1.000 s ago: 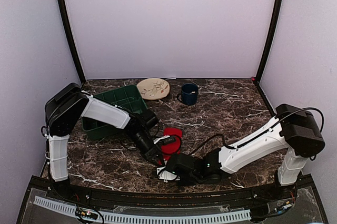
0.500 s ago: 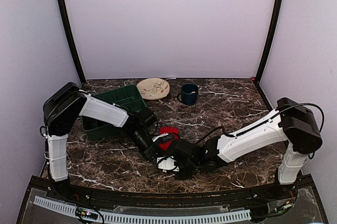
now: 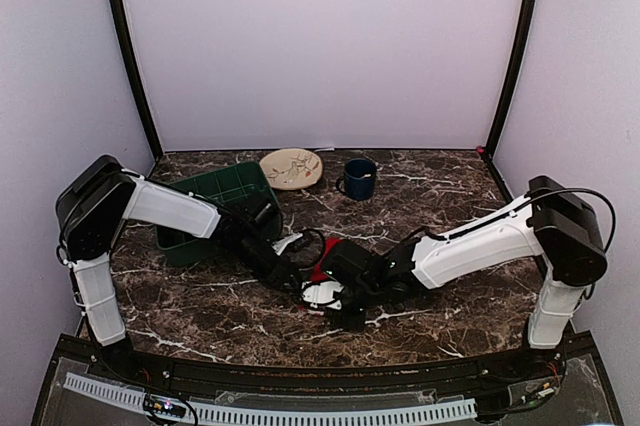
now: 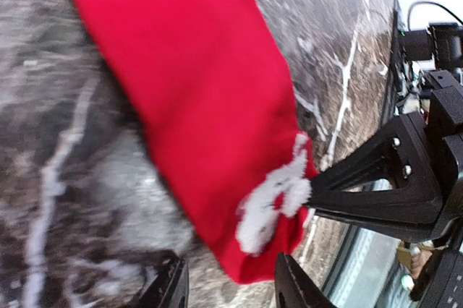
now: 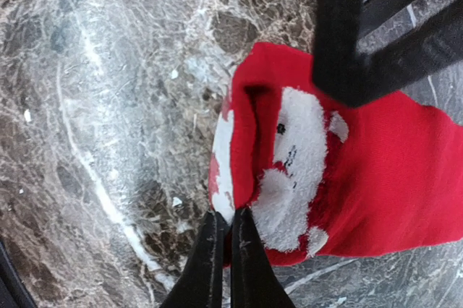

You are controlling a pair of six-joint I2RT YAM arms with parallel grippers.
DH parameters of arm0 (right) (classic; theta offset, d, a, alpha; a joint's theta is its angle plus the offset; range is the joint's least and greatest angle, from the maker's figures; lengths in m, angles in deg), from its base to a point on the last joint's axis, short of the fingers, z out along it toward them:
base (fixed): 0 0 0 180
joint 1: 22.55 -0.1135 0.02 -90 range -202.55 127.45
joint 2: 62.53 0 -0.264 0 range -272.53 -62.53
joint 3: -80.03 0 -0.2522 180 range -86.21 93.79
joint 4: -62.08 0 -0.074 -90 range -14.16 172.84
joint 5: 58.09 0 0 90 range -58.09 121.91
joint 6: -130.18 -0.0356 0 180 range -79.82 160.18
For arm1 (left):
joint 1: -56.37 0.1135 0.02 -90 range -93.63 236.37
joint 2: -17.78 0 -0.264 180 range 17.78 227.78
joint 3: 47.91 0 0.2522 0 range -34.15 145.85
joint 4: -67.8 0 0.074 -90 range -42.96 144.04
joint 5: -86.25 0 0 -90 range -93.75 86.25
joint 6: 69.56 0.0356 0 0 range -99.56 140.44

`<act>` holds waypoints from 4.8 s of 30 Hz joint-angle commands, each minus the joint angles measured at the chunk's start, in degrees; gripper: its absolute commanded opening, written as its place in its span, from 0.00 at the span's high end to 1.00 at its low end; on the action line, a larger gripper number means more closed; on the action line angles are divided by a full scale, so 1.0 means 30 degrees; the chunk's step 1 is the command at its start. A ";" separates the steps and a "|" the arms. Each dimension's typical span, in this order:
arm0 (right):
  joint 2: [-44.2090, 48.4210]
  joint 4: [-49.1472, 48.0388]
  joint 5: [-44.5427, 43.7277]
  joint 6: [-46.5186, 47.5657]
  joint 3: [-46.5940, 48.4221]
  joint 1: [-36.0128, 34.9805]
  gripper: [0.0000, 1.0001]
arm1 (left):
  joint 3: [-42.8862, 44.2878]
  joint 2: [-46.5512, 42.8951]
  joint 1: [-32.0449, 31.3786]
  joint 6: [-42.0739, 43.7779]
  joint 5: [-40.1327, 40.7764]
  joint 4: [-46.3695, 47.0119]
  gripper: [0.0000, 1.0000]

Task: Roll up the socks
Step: Roll the sock at the center of the board.

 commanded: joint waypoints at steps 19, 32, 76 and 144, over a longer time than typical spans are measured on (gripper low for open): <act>-0.2809 0.4199 1.1579 -0.2568 0.3487 0.3739 1.00 | -0.4417 -0.4514 -0.0004 -0.0755 0.2375 0.4789 0.57; -0.3214 0.3278 1.6426 -0.4690 0.3233 0.5088 1.00 | -0.5807 -0.6781 -0.2120 0.0537 0.4035 0.5529 0.55; -0.4869 0.3495 1.9421 -0.5786 0.3045 0.5536 1.00 | -0.5860 -0.5909 -0.7829 0.7967 0.9797 0.5692 0.67; -0.4536 0.3942 1.8591 -0.5733 0.2864 0.6065 0.94 | -0.4248 -0.3158 -0.8523 0.8861 1.0412 0.3361 1.00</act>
